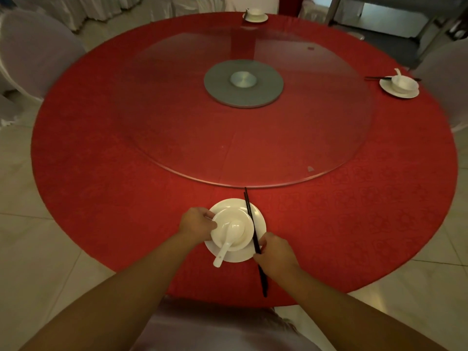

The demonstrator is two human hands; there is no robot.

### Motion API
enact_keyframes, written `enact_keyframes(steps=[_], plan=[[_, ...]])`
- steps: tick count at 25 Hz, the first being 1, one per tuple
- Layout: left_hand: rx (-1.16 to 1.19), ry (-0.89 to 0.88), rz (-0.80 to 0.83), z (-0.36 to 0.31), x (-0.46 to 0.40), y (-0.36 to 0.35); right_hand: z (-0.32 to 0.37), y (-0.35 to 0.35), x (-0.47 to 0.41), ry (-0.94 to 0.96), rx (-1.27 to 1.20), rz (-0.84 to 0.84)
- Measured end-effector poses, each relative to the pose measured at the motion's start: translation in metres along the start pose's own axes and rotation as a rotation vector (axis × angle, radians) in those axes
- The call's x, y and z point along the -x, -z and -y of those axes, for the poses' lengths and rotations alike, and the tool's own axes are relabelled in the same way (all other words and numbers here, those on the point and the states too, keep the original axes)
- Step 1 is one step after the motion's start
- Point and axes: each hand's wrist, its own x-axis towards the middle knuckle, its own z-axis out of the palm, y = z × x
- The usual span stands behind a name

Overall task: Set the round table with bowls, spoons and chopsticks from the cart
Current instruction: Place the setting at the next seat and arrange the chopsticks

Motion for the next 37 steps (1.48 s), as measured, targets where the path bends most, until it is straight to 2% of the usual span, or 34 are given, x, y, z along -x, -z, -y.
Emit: enact_keyframes(steps=[7, 12, 16, 21, 27, 31, 33, 37], plan=[[0.127, 0.056, -0.003, 0.006, 0.001, -0.008, 0.004, -0.003, 0.002, -0.095, -0.143, -0.035], [0.034, -0.005, -0.156, 0.017, 0.010, -0.006, 0.005, -0.007, 0.005, -0.113, -0.128, -0.042], [0.218, 0.093, 0.001, 0.028, 0.018, -0.005, 0.006, -0.011, 0.009, -0.058, -0.111, -0.074], [0.274, 0.158, -0.009, 0.031, 0.025, -0.005, 0.011, -0.013, 0.011, -0.050, -0.041, -0.114], [0.269, 0.180, -0.028, 0.035, 0.032, -0.007, 0.016, -0.009, 0.009, -0.090, -0.001, -0.086], [-0.034, -0.019, -0.154, 0.031, 0.027, -0.003, 0.017, -0.001, 0.009, -0.037, -0.005, -0.156], [-0.021, -0.107, -0.140, 0.021, 0.023, -0.001, 0.021, 0.002, 0.007, -0.007, -0.106, -0.168], [-0.020, -0.127, -0.083, 0.014, 0.018, -0.003, 0.032, 0.008, -0.004, -0.028, -0.214, -0.130]])
